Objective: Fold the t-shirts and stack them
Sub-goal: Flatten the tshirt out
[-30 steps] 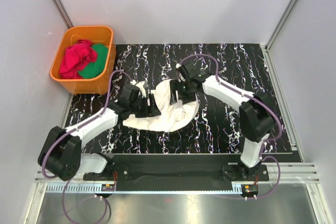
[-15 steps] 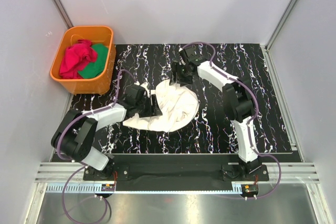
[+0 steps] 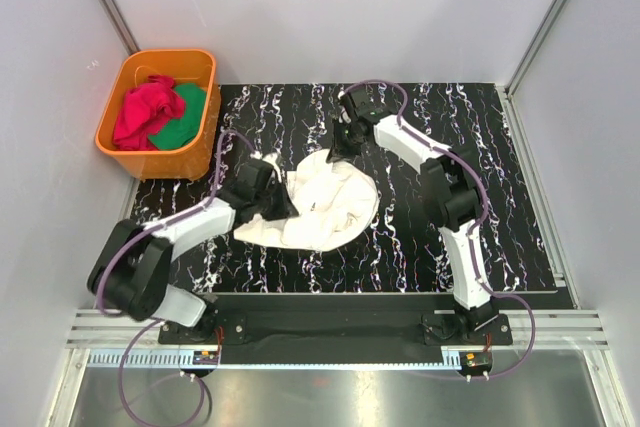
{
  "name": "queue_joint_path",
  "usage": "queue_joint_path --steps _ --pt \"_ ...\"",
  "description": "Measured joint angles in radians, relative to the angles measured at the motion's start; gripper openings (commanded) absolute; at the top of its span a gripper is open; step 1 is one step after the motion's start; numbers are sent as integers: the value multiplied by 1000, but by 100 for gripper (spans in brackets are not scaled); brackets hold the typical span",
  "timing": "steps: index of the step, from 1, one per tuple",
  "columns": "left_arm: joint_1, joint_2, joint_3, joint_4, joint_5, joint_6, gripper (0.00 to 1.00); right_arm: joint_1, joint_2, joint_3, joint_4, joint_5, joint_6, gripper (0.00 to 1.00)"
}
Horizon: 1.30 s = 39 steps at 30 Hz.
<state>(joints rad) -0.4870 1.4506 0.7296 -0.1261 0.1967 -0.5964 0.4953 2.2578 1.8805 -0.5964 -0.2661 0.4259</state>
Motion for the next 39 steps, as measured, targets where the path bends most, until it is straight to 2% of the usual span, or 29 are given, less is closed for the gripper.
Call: queue_joint_path --steps 7,11,16,20,24,27,30,32,34,36,38,39 --pt "0 -335 187 -200 -137 69 0 1 -135 45 11 -16 26 0" --pt "0 -482 321 -313 -216 130 0 14 -233 114 82 -69 50 0" --pt "0 -596 530 -481 -312 230 0 79 -219 385 212 -150 121 0" --pt "0 -667 780 -594 -361 327 0 135 -188 579 377 -204 203 0" --pt "0 -718 1038 -620 -346 428 0 202 -143 777 562 -285 317 0" --pt "0 -731 1119 -623 -282 457 0 230 -135 840 646 -330 362 0" --pt "0 -723 1059 -572 -177 439 0 203 -198 703 689 -327 376 0" --pt "1 -707 915 -477 -76 376 0 137 -257 533 695 -320 385 0" --pt "-8 -669 705 -297 15 287 0 45 -297 367 671 -318 385 0" --pt "-73 -558 556 -182 39 225 0 -66 -305 238 600 -314 372 0" --pt "-202 -355 511 -114 -1 211 0 -183 -300 126 513 -325 342 1" --pt "-258 -243 517 -81 -18 211 20 -240 -299 71 458 -337 323 13"
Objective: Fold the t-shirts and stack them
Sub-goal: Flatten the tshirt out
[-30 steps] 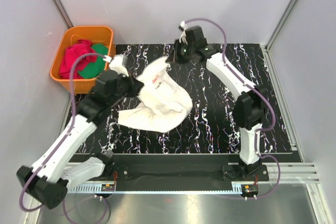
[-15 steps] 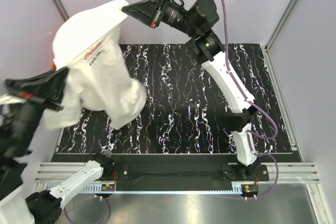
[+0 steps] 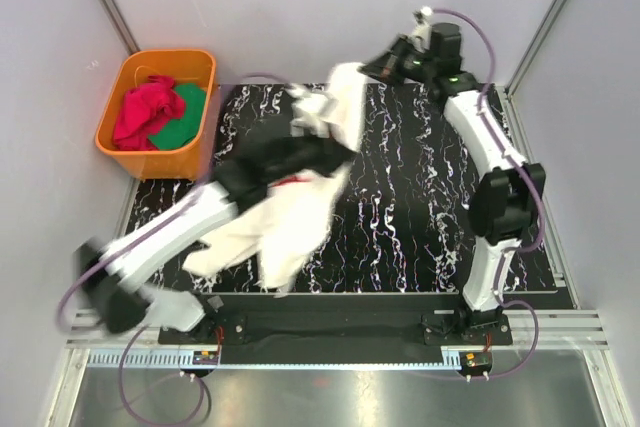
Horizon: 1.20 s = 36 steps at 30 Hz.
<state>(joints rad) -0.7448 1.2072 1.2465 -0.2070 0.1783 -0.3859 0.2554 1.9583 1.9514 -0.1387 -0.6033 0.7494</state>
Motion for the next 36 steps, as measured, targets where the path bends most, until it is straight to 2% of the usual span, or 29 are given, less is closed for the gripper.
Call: queue_joint_path --steps 2,3,4,5,6,8,9,13,16,19,22,26,29,31,36 --pt "-93 204 37 56 -8 -7 63 -107 13 -65 -135 -6 -43 35" --pt "-131 293 53 58 17 -18 74 -157 30 -72 -200 27 -78 47" --pt "-171 355 58 53 35 -30 83 -196 47 -71 -237 61 -106 53" --pt "-192 392 58 36 51 -41 86 -243 64 -67 -290 113 -147 58" --pt "-238 409 51 18 66 -50 86 -283 75 -60 -351 164 -184 60" --pt "-261 392 30 5 87 -60 80 -330 80 -59 -455 253 -247 71" --pt "-253 366 19 4 93 -60 79 -337 76 -59 -492 282 -271 72" --pt "-121 213 -5 -36 94 -55 77 -296 7 -140 -547 333 -335 72" --pt "11 95 -23 -76 60 -39 76 -232 -108 -298 -534 330 -350 70" --pt "98 17 -95 -92 33 -33 72 -145 -222 -467 -491 311 -344 65" --pt "178 32 -173 -118 19 -36 71 -77 -270 -610 -415 283 -320 66" --pt "261 128 -227 -202 -51 -41 65 -70 -268 -761 -372 303 -289 68" --pt "267 146 -267 -229 -110 -41 66 -76 -293 -870 -352 349 -262 70" --pt "265 119 -320 -232 -136 -42 74 -78 -333 -935 -360 377 -242 72" --pt "262 74 -399 -241 -176 -62 75 -79 -401 -1011 -390 446 -218 72"
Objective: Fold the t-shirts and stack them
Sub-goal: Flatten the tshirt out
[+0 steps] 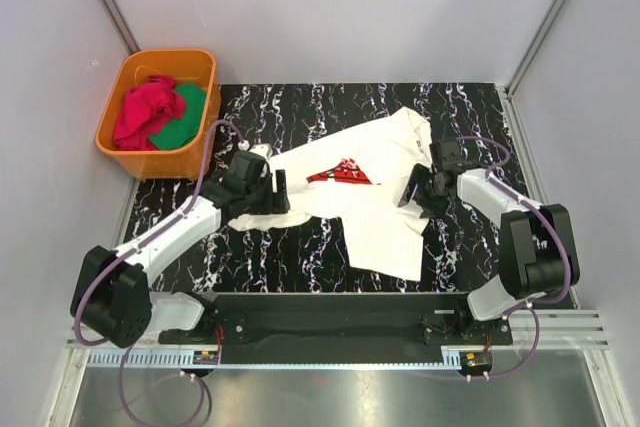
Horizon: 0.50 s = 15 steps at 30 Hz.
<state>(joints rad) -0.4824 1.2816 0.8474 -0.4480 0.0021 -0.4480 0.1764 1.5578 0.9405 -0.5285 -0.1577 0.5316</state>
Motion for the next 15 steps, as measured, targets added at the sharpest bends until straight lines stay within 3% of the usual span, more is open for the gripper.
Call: queue_joint_path --steps 5,8,15 --pt "0 -106 -93 13 -66 -38 86 0 -63 -89 -38 71 21 71" --pt "0 -184 -147 13 -96 -58 86 0 -107 -131 -53 93 37 70" --pt "0 -84 -150 50 -117 -72 83 -1 -107 -154 -53 120 58 66"
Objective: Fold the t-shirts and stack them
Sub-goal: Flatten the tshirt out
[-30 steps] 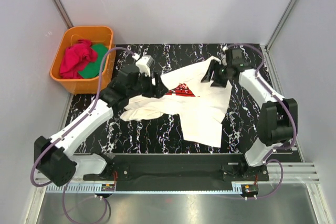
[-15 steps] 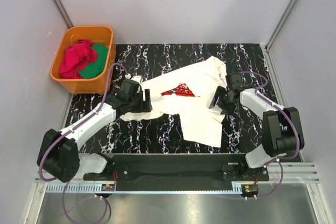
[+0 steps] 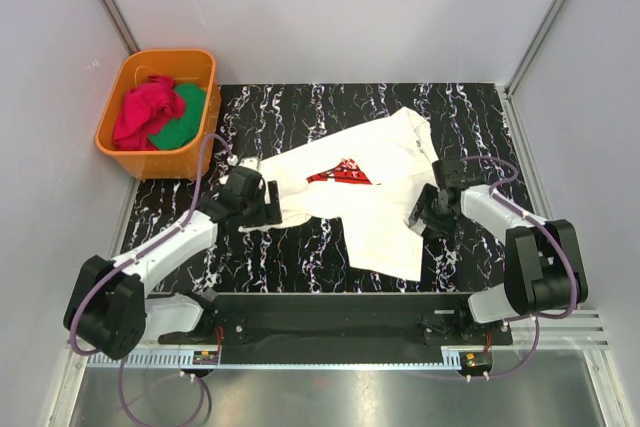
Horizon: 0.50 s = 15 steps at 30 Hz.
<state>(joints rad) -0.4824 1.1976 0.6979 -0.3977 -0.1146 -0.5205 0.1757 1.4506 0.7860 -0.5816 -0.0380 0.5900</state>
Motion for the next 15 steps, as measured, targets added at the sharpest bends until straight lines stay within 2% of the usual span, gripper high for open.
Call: queue_joint_path --steps 6,7,9,10,11,12,14,15 --pt "0 59 5 1 -23 -1 73 0 -2 -40 12 -8 14 63" --pt "0 62 9 2 -27 -2 53 0 -3 -42 12 -8 14 61" --pt "0 72 21 4 -35 -7 30 -1 -3 -43 16 -9 18 57" --pt "0 82 30 6 -40 -9 22 -1 -3 -44 21 -11 19 52" --pt "0 89 39 7 -45 -9 5 -2 -1 -44 28 -16 21 32" --pt "0 95 47 7 -51 -11 0 -2 6 -43 41 -23 17 23" --pt "0 106 76 -7 -69 -3 0 -4 33 -37 66 -38 31 0" --pt "0 109 98 -19 -86 -1 0 -5 48 -26 70 -51 35 0"
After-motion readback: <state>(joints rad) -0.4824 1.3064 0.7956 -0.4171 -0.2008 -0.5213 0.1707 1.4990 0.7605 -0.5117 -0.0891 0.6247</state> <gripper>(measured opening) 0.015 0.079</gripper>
